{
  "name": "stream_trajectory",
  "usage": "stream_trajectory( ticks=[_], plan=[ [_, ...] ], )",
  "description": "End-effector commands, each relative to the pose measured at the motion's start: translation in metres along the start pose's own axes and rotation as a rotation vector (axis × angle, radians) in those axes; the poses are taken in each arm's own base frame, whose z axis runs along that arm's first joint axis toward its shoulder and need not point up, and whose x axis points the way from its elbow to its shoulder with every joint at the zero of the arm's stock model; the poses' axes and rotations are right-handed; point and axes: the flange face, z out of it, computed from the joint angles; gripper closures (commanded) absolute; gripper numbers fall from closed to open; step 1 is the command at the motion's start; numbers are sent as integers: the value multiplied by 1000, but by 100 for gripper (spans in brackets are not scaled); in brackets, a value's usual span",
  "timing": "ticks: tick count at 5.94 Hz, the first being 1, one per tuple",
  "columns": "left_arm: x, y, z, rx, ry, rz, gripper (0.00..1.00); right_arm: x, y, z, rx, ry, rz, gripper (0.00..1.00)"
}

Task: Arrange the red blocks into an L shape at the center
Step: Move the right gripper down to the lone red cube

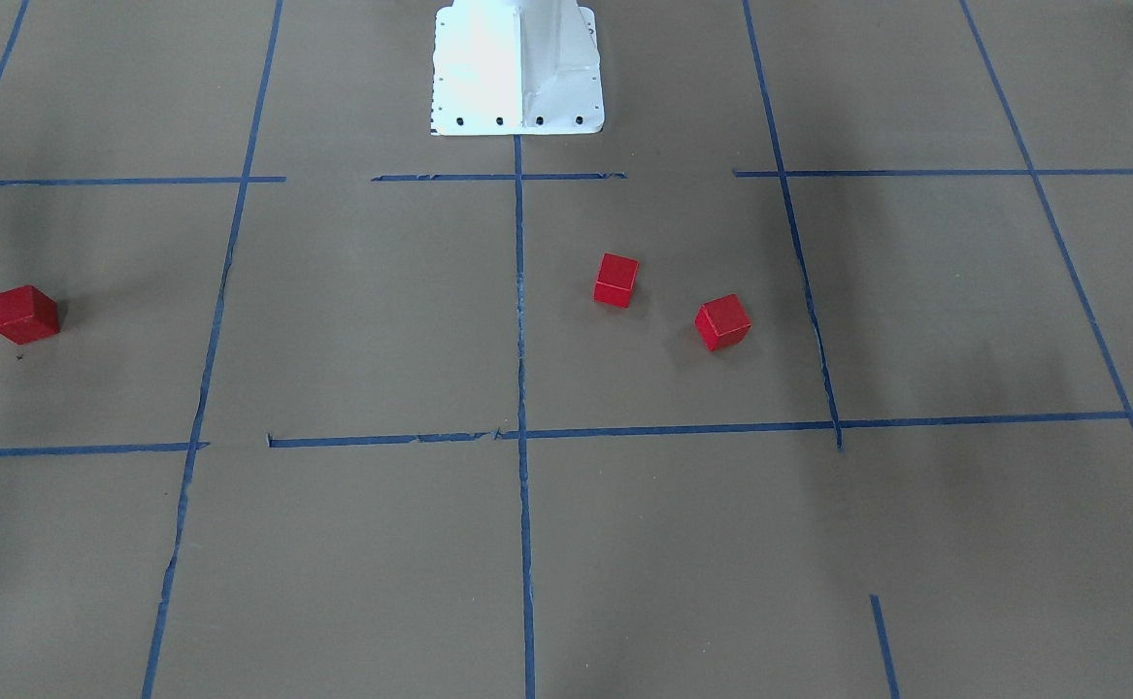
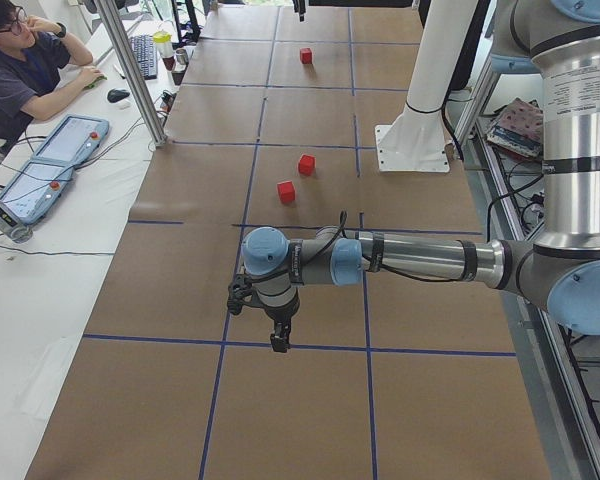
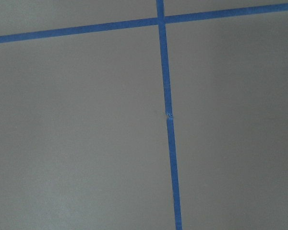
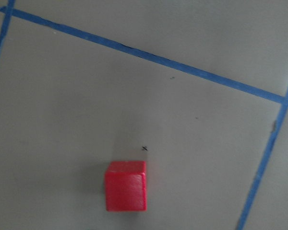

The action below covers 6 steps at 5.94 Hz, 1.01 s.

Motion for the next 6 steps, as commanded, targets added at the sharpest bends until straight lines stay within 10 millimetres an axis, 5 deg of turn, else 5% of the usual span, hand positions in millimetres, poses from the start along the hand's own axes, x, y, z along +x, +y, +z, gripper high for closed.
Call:
stream_trajectory(
  ticks=[1,3,6],
  plan=[
    [4,-1,4,-8,0,9,0,-62,-15,48,74,-5,67,0],
    [4,-1,4,-8,0,9,0,-33,15,105,89,17,37,0],
    [3,0,5,-11,0,7,0,-20,24,141,47,26,28,0]
  ],
)
